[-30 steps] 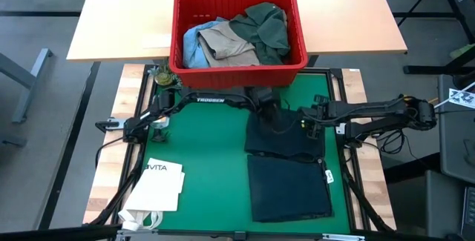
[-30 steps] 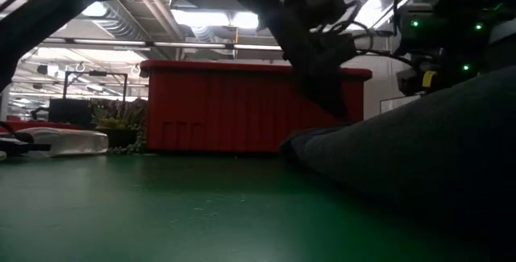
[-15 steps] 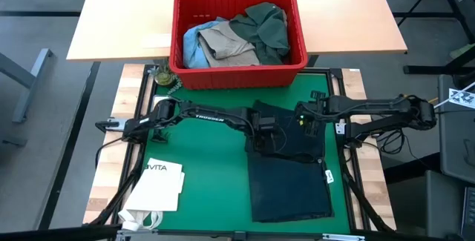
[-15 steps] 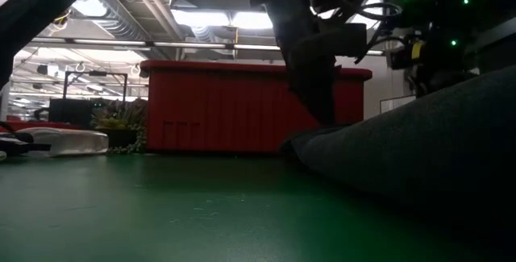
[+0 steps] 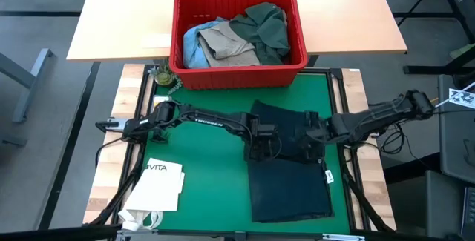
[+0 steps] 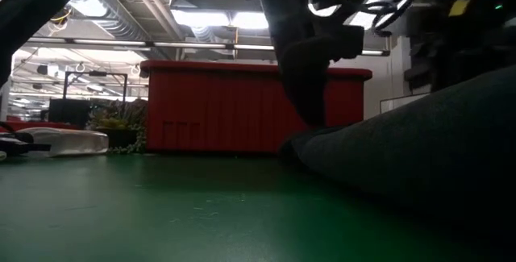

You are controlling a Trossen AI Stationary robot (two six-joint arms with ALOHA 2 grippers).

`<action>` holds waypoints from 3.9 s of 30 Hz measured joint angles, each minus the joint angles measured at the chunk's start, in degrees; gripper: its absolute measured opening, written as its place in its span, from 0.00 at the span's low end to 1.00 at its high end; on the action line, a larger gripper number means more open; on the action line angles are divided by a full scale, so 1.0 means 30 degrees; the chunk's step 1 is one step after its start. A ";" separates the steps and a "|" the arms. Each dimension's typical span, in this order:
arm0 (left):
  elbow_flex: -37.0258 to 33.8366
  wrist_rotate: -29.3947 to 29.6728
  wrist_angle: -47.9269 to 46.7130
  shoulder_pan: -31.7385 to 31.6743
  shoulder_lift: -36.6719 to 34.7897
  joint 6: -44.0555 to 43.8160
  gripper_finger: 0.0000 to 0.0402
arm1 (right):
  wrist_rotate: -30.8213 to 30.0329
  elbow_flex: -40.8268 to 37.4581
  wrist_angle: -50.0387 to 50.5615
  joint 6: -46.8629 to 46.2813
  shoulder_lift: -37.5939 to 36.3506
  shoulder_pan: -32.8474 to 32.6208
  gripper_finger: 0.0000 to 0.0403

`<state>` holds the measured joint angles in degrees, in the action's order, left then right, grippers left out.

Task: Fold Laundry from Bin
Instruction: Fold the dark blue pants

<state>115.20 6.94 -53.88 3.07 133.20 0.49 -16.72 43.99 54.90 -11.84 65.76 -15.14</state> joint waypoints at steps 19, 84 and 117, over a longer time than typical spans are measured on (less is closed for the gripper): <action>-0.2711 0.0044 0.1783 0.1325 0.0027 -0.0559 0.22 | 0.2625 -0.5249 -0.2164 -0.6163 -0.0007 -0.4193 0.31; -0.2791 -0.1719 -0.3581 0.2090 -0.0896 -0.1135 0.22 | 0.2564 -0.5093 -1.1613 -0.2794 0.0148 -0.4194 0.31; -0.2725 0.0299 0.0253 -0.3477 -0.1708 0.0563 0.22 | -0.2112 -0.4347 -0.7404 0.4948 0.0313 0.6642 0.31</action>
<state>107.02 7.84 -53.12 -7.36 128.08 2.18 -23.05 30.95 32.69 3.01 66.70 4.78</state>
